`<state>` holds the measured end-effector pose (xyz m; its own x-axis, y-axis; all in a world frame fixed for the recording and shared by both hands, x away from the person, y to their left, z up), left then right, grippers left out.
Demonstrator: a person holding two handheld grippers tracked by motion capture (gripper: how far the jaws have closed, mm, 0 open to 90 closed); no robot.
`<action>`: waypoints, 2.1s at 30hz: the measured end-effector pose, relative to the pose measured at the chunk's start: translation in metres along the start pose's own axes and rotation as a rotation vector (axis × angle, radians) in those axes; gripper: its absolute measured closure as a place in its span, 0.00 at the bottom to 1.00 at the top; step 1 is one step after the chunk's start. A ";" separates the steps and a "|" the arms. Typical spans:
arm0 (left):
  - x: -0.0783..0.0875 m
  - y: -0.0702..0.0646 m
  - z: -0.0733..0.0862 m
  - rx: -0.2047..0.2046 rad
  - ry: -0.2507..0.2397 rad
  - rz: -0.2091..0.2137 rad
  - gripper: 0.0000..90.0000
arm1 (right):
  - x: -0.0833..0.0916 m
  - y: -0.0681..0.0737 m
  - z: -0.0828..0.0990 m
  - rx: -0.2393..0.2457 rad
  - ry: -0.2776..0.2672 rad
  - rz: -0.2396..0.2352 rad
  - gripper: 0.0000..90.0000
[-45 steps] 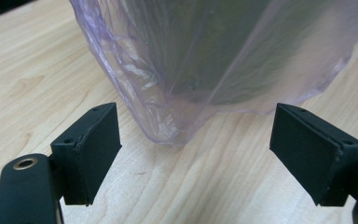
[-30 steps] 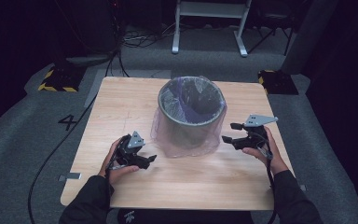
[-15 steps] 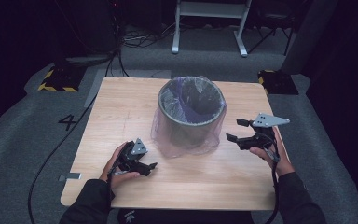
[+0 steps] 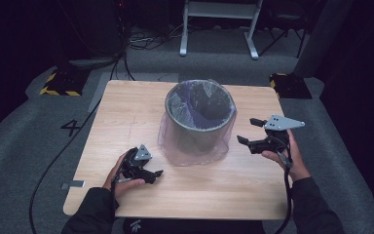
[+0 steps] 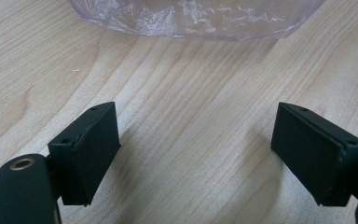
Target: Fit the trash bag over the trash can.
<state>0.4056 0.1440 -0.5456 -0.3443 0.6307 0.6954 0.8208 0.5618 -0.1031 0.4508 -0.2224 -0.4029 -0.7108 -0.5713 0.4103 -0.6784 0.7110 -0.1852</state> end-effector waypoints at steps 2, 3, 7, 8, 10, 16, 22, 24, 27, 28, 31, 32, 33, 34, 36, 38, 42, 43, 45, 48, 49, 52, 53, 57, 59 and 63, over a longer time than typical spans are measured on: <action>0.000 0.000 0.000 0.004 -0.003 -0.005 0.16 | 0.001 0.000 -0.002 0.008 -0.002 0.006 0.19; 0.000 0.000 0.000 0.004 -0.003 -0.005 0.16 | 0.002 0.000 -0.004 0.008 -0.007 0.008 0.19; 0.000 0.000 0.000 0.002 -0.003 -0.002 0.16 | 0.003 0.000 -0.009 0.010 -0.011 0.015 0.19; 0.000 0.000 0.000 0.001 -0.003 -0.001 0.16 | 0.003 0.000 -0.010 0.007 -0.014 0.014 0.19; 0.001 0.001 0.001 -0.004 0.001 0.003 0.16 | 0.004 0.000 -0.012 0.009 -0.012 0.013 0.19; 0.001 0.001 0.001 -0.006 0.001 0.005 0.16 | 0.008 -0.003 -0.018 0.017 -0.028 0.051 0.18; 0.001 0.001 0.001 -0.005 0.001 0.005 0.16 | 0.009 -0.005 -0.024 0.011 -0.044 0.055 0.18; 0.001 0.001 0.001 -0.005 0.001 0.005 0.16 | 0.010 -0.004 -0.028 0.011 -0.050 0.052 0.18; 0.001 0.001 0.001 -0.005 0.001 0.005 0.16 | 0.009 -0.003 -0.034 0.023 -0.062 0.053 0.18; 0.001 0.001 0.001 -0.006 0.001 0.004 0.16 | 0.009 -0.002 -0.035 0.025 -0.064 0.051 0.18; 0.001 0.000 0.001 -0.001 -0.002 0.001 0.16 | 0.008 0.000 -0.041 0.040 -0.062 0.051 0.18; 0.001 0.000 0.001 -0.001 -0.002 0.001 0.16 | 0.008 0.000 -0.043 0.042 -0.065 0.052 0.18; 0.001 0.000 0.001 -0.001 -0.002 0.001 0.16 | 0.009 0.000 -0.045 0.041 -0.072 0.051 0.18; 0.001 0.000 0.001 -0.001 -0.002 0.001 0.16 | 0.009 0.000 -0.047 0.041 -0.076 0.050 0.18; 0.001 0.000 0.001 -0.001 -0.002 0.001 0.16 | 0.008 0.000 -0.048 0.041 -0.074 0.050 0.18; 0.001 0.000 0.001 -0.001 -0.002 0.001 0.16 | 0.005 0.000 -0.049 0.050 -0.058 0.053 0.18; 0.001 0.000 0.001 -0.001 -0.002 0.001 0.16 | 0.003 0.001 -0.054 0.057 -0.056 0.057 0.18; 0.001 0.000 0.001 -0.001 -0.002 0.001 0.16 | 0.002 0.001 -0.055 0.059 -0.056 0.055 0.18; 0.001 0.000 0.001 0.001 -0.002 0.000 0.16 | 0.001 0.001 -0.058 0.070 -0.051 0.055 0.18; 0.001 0.000 0.001 0.002 -0.002 -0.002 0.16 | -0.001 0.002 -0.061 0.061 -0.052 0.047 0.18; 0.001 0.000 0.001 0.001 -0.002 -0.002 0.16 | -0.003 0.002 -0.062 0.066 -0.050 0.049 0.19; 0.001 0.000 0.001 0.002 -0.002 -0.002 0.16 | -0.007 0.005 -0.065 0.079 -0.045 0.057 0.19; 0.001 0.000 0.001 0.002 -0.002 -0.002 0.16 | -0.008 0.005 -0.066 0.078 -0.050 0.054 0.19; 0.001 0.000 0.001 0.002 -0.002 -0.001 0.16 | -0.011 0.008 -0.069 0.071 -0.057 0.044 0.19; 0.001 0.000 0.001 0.001 -0.002 -0.002 0.16 | -0.013 0.008 -0.070 0.064 -0.058 0.040 0.19; 0.001 0.000 0.001 0.000 -0.001 -0.002 0.16 | -0.017 0.009 -0.073 0.059 -0.056 0.037 0.19</action>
<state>0.4048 0.1454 -0.5458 -0.3462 0.6304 0.6948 0.8204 0.5626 -0.1017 0.4707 -0.1762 -0.3466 -0.7437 -0.5685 0.3517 -0.6601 0.7077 -0.2519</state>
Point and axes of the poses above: each handheld gripper's, and its own axes: x roughly backward along the jaws, z roughly out of its underside, y roughly to its left, the point moved 6 cm from there along -x, roughly forward along the jaws, and after that the axes turned 8 degrees about z, right-handed, at the moved point
